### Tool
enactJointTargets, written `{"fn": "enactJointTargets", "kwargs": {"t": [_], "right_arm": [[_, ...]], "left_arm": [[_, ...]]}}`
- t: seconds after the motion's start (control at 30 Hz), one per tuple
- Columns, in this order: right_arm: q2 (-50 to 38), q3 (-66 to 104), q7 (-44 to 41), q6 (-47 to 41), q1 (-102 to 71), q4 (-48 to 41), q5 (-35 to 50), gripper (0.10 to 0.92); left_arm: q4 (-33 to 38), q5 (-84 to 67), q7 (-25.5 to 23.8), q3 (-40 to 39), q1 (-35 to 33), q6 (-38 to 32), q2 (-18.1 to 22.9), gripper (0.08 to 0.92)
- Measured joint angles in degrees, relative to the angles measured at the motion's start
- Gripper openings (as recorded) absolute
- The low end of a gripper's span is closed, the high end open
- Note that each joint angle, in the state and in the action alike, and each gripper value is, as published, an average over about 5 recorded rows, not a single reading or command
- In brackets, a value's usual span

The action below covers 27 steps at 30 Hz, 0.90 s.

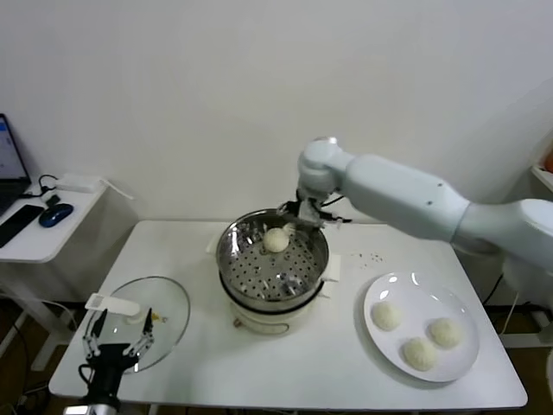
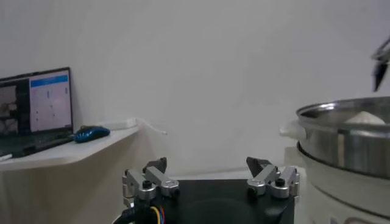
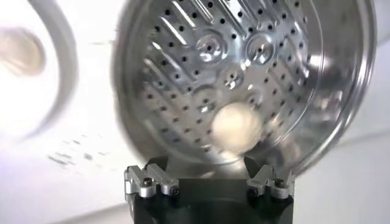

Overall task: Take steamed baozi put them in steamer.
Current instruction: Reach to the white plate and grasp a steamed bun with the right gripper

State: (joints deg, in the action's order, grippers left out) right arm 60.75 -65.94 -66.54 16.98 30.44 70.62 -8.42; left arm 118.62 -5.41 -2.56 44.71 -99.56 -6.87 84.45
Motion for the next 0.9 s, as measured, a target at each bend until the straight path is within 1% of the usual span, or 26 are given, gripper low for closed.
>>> {"fn": "enactJointTargets", "kwargs": {"t": [0.13, 0.2, 0.37, 0.47, 0.6, 0.9], "right_arm": [[-5.34, -3.65, 1.38, -7.46, 2.75, 0.54, 12.75, 0.823], [-8.12, -4.88, 2.12, -10.8, 3.42, 0.6, 17.8, 0.823], [-14.79, -6.09, 3.1, -16.99, 3.09, 1.09, 26.21, 0.823], [-18.36, -5.86, 3.47, -19.58, 1.59, 1.4, 28.92, 0.823], [-22.28, -4.51, 4.09, -22.17, -1.43, 1.57, 30.48, 0.823], [-26.36, 0.02, 5.52, -26.02, -11.73, 2.33, 29.02, 0.823]], "left_arm": [[0.56, -0.59, -0.06, -0.29, 0.14, 0.05, -0.3, 0.823], [0.7, -0.82, -0.28, -0.49, 0.02, 0.04, -0.55, 0.823], [0.72, -1.51, -0.93, -0.62, -0.48, -0.35, -1.22, 0.823], [0.7, -2.06, -1.14, -0.38, -0.85, -0.76, -1.62, 0.823], [0.87, -2.71, -1.24, -0.12, -1.41, -1.11, -1.87, 0.823], [1.59, -3.08, -1.24, 0.09, -2.4, -1.17, -1.86, 0.823]]}}
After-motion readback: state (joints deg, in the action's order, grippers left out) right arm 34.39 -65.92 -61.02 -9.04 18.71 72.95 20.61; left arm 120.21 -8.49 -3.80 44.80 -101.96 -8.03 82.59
